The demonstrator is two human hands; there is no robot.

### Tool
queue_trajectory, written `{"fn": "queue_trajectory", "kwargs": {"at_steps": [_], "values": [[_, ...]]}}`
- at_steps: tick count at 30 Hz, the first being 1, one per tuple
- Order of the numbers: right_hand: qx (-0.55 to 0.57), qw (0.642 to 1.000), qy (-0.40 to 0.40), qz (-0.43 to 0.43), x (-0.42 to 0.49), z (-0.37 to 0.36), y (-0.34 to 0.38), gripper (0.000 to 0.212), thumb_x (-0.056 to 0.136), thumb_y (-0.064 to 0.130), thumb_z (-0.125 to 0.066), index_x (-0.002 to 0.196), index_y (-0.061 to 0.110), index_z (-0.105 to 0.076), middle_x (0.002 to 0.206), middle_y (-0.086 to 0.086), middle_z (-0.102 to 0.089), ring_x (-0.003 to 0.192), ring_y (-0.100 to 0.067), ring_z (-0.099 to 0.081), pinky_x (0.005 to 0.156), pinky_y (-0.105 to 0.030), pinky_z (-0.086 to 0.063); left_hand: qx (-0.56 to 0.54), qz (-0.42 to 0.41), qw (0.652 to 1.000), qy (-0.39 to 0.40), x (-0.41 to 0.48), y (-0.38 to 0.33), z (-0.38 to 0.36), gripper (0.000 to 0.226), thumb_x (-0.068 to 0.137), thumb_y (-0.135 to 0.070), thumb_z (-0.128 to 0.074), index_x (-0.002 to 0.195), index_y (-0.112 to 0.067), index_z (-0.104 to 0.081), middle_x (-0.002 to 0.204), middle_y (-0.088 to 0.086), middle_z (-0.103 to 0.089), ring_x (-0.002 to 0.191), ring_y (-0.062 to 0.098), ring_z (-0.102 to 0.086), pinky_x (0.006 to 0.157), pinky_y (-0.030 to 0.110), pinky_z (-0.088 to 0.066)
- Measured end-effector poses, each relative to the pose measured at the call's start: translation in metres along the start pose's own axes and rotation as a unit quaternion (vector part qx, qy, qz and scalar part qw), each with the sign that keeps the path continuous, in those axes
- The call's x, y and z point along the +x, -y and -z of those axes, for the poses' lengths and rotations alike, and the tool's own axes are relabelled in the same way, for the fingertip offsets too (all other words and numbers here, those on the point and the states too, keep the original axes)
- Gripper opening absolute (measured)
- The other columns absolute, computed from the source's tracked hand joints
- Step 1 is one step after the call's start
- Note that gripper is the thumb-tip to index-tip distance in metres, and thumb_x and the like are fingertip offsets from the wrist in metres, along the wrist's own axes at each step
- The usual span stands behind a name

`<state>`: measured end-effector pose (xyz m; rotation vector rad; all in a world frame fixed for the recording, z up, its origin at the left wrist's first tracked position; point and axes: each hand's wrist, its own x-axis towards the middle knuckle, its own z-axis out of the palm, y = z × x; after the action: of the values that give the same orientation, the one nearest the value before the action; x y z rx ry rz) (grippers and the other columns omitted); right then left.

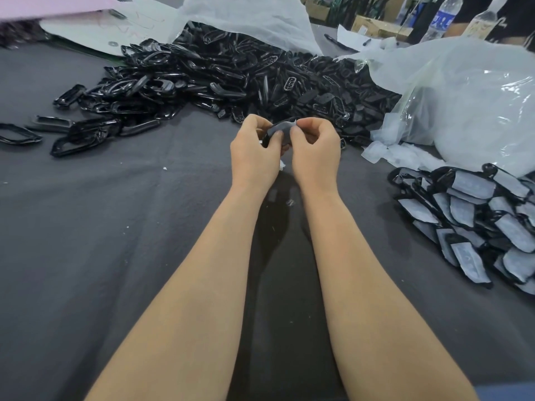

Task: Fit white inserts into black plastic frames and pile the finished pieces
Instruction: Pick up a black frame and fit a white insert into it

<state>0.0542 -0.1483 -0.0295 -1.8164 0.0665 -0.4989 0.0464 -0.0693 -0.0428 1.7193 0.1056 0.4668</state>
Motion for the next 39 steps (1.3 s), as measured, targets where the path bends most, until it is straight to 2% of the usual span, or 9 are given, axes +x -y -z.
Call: {"fn": "queue_trajectory", "kwargs": {"at_steps": [2,4,6,10,17,23,25,33,39], "values": [[-0.016,1.0,-0.002,0.011,0.0,0.0,0.0,0.005,0.09,0.007,-0.059,0.092,0.012,-0.059,0.102,-0.005,-0.061,0.087,-0.009,-0.056,0.075,-0.009,-0.043,0.001,0.0,1.0,-0.009,0.0,0.0,0.001,0.008,0.094,-0.01,-0.058,0.094,-0.014,-0.051,0.079,-0.012,-0.054,0.064,-0.015,-0.054,0.059,0.002,-0.041],[-0.045,0.998,-0.008,0.044,-0.003,-0.001,-0.001,0.004,0.089,0.007,-0.06,0.092,0.01,-0.06,0.107,-0.008,-0.058,0.082,-0.003,-0.051,0.073,-0.004,-0.039,-0.001,0.004,1.0,-0.019,0.001,0.0,0.002,0.008,0.094,-0.011,-0.058,0.094,-0.014,-0.051,0.081,-0.012,-0.054,0.069,-0.006,-0.054,0.06,0.003,-0.042],[-0.066,0.994,-0.012,0.081,-0.005,-0.002,0.0,0.004,0.089,0.005,-0.059,0.092,0.007,-0.061,0.102,-0.009,-0.059,0.077,-0.002,-0.049,0.07,-0.002,-0.037,0.003,0.003,1.0,-0.025,0.001,0.0,0.002,0.008,0.094,-0.012,-0.058,0.094,-0.015,-0.05,0.082,-0.011,-0.053,0.072,0.0,-0.052,0.061,0.004,-0.043],[-0.07,0.991,-0.003,0.116,-0.008,-0.005,0.001,0.006,0.088,0.005,-0.059,0.091,0.009,-0.057,0.091,-0.006,-0.062,0.081,-0.014,-0.057,0.071,-0.011,-0.042,-0.002,0.004,0.999,-0.038,0.001,-0.001,0.002,0.009,0.094,-0.013,-0.058,0.092,-0.016,-0.05,0.08,-0.011,-0.051,0.07,0.0,-0.049,0.059,0.004,-0.04],[-0.077,0.991,0.002,0.107,-0.005,-0.002,-0.001,0.008,0.091,0.009,-0.059,0.095,0.005,-0.065,0.092,-0.007,-0.066,0.079,-0.008,-0.055,0.069,-0.006,-0.039,-0.009,-0.004,0.999,-0.043,0.0,-0.002,0.002,0.011,0.094,-0.01,-0.058,0.092,-0.016,-0.049,0.079,-0.014,-0.052,0.064,-0.01,-0.051,0.061,0.004,-0.041],[-0.055,0.992,0.048,0.105,-0.007,-0.001,0.001,0.003,0.09,0.01,-0.063,0.088,0.01,-0.065,0.074,0.014,-0.058,0.068,0.004,-0.055,0.066,-0.005,-0.042,-0.028,0.005,0.998,-0.058,0.0,-0.003,0.003,0.01,0.095,-0.008,-0.056,0.094,-0.015,-0.049,0.08,-0.011,-0.053,0.062,-0.013,-0.053,0.06,0.005,-0.043],[-0.049,0.991,0.064,0.109,-0.008,-0.001,0.001,0.003,0.089,0.011,-0.064,0.086,0.011,-0.065,0.072,0.015,-0.058,0.066,0.004,-0.055,0.066,-0.007,-0.044,-0.03,0.008,0.998,-0.063,0.001,-0.003,0.004,0.009,0.095,-0.008,-0.056,0.096,-0.015,-0.05,0.081,-0.011,-0.052,0.067,-0.004,-0.053,0.06,0.005,-0.043],[-0.027,0.997,0.015,0.064,-0.003,0.002,-0.002,0.006,0.09,0.007,-0.06,0.093,0.008,-0.066,0.078,0.009,-0.061,0.07,0.001,-0.057,0.068,-0.007,-0.043,-0.019,-0.018,0.999,-0.036,-0.001,-0.004,0.004,0.013,0.095,-0.007,-0.056,0.092,-0.017,-0.048,0.079,-0.012,-0.056,0.074,0.006,-0.061,0.068,0.015,-0.05],[-0.017,1.0,0.005,-0.005,0.005,0.007,-0.005,0.009,0.091,0.014,-0.06,0.094,0.007,-0.065,0.09,-0.003,-0.066,0.085,-0.014,-0.061,0.078,-0.023,-0.049,0.021,-0.066,0.998,0.0,-0.003,-0.004,0.003,0.011,0.095,-0.008,-0.056,0.092,-0.018,-0.05,0.079,-0.017,-0.058,0.077,0.005,-0.063,0.069,0.014,-0.051]]}}
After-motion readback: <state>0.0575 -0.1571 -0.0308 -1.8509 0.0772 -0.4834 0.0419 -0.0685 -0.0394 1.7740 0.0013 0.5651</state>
